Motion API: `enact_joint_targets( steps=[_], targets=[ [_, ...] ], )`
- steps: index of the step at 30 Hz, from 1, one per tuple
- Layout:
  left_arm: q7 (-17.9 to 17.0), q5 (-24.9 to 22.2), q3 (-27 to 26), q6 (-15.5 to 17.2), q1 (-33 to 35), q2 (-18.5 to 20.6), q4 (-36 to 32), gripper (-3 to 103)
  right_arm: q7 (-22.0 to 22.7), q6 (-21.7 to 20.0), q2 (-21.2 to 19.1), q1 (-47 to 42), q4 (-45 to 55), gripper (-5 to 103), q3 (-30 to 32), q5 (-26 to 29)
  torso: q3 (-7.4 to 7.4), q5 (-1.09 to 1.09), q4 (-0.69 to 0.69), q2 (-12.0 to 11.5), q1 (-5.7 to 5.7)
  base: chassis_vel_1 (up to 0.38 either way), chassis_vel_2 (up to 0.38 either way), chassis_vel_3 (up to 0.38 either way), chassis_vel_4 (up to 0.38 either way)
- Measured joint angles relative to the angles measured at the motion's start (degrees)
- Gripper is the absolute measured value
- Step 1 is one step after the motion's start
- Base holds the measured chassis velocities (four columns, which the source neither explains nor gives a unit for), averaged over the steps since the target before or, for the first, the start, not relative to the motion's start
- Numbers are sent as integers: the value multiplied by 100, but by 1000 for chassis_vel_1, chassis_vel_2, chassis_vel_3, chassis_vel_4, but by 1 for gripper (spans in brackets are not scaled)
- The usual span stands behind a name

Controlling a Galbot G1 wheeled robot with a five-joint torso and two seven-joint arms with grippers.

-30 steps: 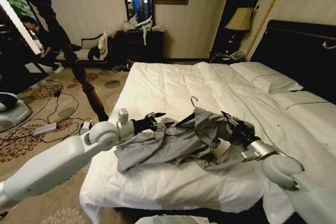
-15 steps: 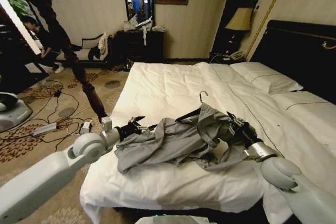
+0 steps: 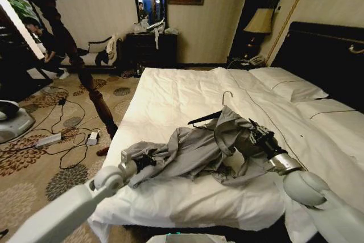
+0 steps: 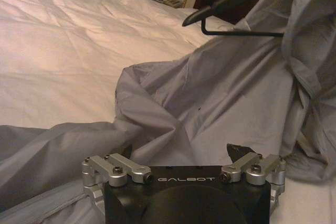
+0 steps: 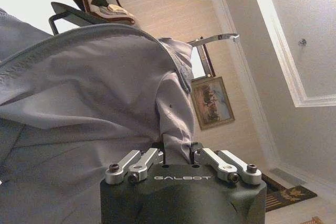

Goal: Pick up the clothes from the bed and hang them on the clothes hanger.

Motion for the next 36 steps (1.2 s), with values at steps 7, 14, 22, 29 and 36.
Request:
enact_joint_targets(
  steps=[7,14,22,29,36],
  targets=[
    [-90,-433,-121,4,-378,-548,491,100,10,55,16,-47,-26,18,22,-96,0,2,-1,0,0,0,0,0,0],
    [-335,-1130,-438,151,-887,-1205,1148,100,11,58,-34,-69,-40,18,43,-160,0,1,1,0,1,0,0,0,0],
    [-668,-1602,-236,481,-1839,-1871,2156,100,13,28,-154,-97,-9,18,96,-172,1,1,0,0,1,0,0,0,0],
    [-629,-1610,223,532,-2211,-2276,2832,100,50,-5,-177,-137,34,18,122,-170,1,2,-1,0,1,0,0,0,0],
    [-510,-1309,566,579,-2588,-2766,3825,86,52,14,-197,-184,109,18,169,-215,1,2,0,0,1,0,0,0,0]
  ],
)
